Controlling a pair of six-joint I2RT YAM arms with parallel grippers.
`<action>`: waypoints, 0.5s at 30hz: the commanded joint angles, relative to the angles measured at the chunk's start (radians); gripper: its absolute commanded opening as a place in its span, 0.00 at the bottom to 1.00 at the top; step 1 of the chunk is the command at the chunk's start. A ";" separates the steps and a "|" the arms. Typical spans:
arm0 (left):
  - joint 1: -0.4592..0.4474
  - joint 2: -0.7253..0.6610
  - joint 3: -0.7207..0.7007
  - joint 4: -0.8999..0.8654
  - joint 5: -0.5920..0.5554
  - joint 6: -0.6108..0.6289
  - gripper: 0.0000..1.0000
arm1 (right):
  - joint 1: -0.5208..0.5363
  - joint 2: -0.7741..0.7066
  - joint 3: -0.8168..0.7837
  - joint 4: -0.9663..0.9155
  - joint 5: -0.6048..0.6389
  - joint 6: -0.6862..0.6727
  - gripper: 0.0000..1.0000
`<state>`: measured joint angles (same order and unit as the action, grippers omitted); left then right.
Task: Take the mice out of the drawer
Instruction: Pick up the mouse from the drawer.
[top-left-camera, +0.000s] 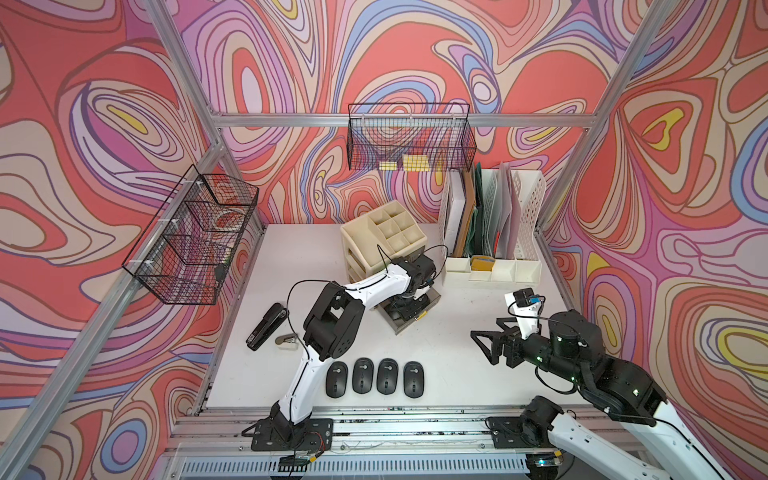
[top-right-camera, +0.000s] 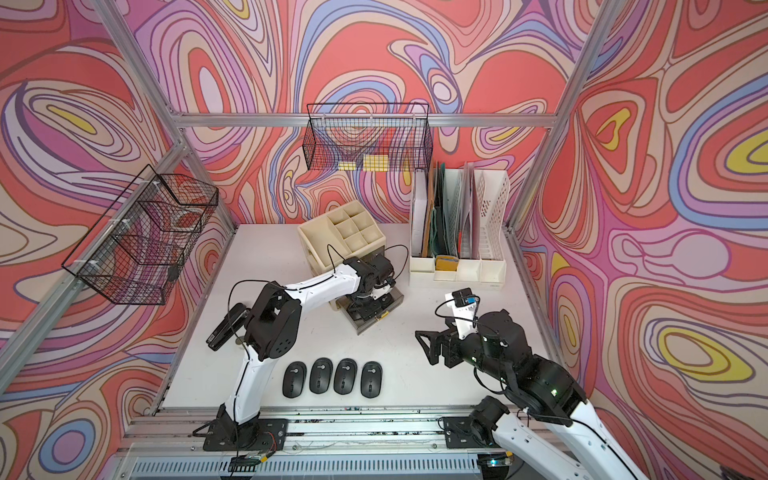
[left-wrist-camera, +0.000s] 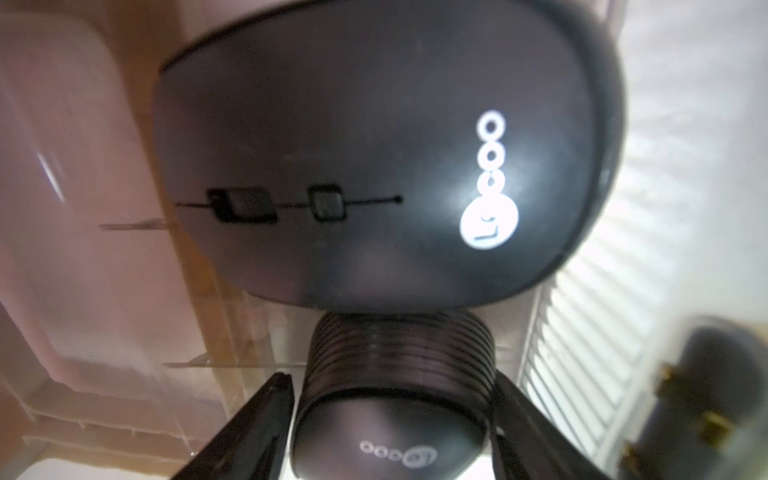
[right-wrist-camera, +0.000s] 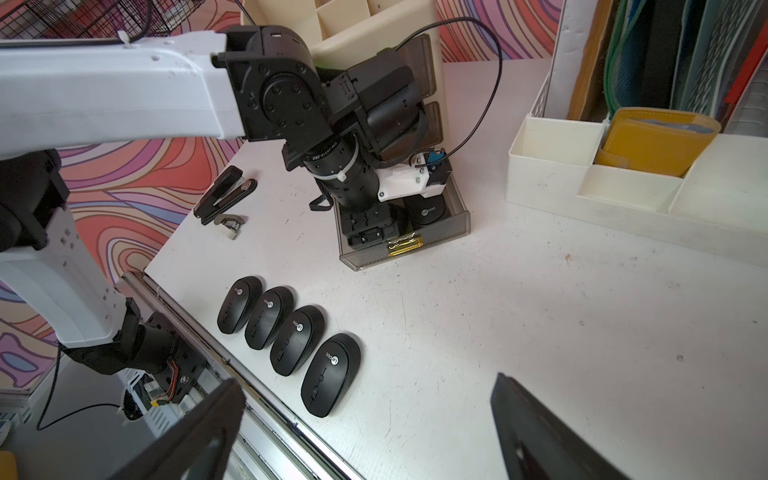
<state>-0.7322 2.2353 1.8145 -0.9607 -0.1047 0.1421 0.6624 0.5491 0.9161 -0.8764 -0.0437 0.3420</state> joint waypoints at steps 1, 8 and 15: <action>0.008 0.053 -0.008 -0.020 0.039 -0.002 0.70 | 0.000 -0.013 -0.011 -0.001 0.015 0.006 0.97; 0.007 -0.019 -0.011 -0.011 0.066 -0.010 0.59 | 0.000 -0.014 -0.010 0.001 0.018 0.006 0.97; -0.005 -0.101 -0.005 -0.006 0.037 -0.004 0.59 | 0.000 -0.014 -0.010 0.001 0.018 0.006 0.98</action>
<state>-0.7277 2.2044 1.8111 -0.9569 -0.0685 0.1383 0.6624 0.5446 0.9157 -0.8764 -0.0402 0.3420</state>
